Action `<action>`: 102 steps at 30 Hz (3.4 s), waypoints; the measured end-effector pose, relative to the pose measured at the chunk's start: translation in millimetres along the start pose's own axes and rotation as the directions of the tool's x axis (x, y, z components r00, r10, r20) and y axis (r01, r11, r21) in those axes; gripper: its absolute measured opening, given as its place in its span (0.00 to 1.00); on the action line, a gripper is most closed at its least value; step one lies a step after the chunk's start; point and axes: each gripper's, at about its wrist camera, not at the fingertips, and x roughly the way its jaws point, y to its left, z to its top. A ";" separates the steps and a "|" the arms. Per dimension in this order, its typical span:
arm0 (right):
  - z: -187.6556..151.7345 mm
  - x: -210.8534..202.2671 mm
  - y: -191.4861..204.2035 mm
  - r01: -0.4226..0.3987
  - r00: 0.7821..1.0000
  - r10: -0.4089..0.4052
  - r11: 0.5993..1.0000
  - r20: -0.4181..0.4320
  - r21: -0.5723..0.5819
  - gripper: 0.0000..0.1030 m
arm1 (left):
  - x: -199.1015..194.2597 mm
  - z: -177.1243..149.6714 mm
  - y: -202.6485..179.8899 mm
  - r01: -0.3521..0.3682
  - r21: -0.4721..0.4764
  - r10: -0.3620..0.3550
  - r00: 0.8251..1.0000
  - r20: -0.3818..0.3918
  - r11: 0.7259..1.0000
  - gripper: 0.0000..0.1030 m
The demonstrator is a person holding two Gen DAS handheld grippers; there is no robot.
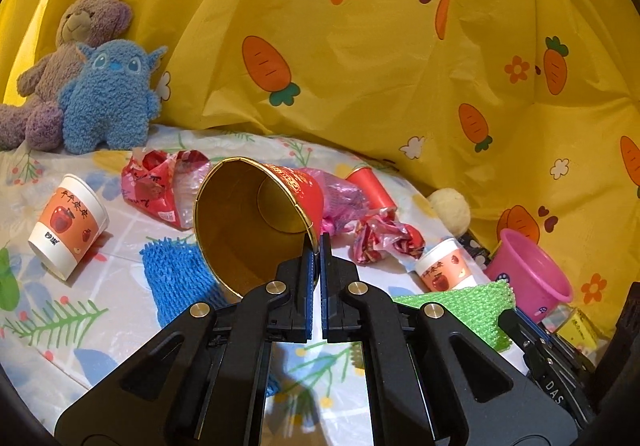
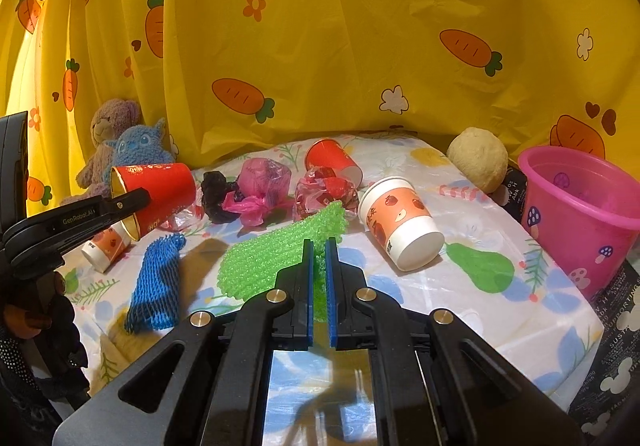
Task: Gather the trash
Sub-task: 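Close the left tool on the red paper cup while the right tool holds the mesh, then carry the green mesh and red cup up over the pink bucket, then open both tools to drop the mesh and cup into the bucket, then move both open tools from the bucket back over the table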
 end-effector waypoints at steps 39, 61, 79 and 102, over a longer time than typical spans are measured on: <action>69.6 -65.4 -234.0 0.525 0.801 -0.581 0.798 0.146 0.296 0.06 | 117.3 -2.0 -317.3 0.625 0.293 -0.565 0.780 -0.270 0.724 0.01; 66.4 -31.1 -277.1 0.579 0.781 -0.621 0.760 0.065 0.296 0.06 | 191.5 -39.9 -359.8 0.648 0.280 -0.522 0.748 -0.410 0.709 0.02; 62.5 -23.7 -287.6 0.550 0.805 -0.591 0.773 0.046 0.316 0.34 | 202.4 -36.3 -339.7 0.565 0.230 -0.472 0.806 -0.357 0.792 0.72; 47.7 -39.3 -236.6 0.554 0.808 -0.587 0.787 0.050 0.271 0.91 | 134.8 -32.5 -284.3 0.366 0.322 -0.314 0.928 -0.202 0.873 0.87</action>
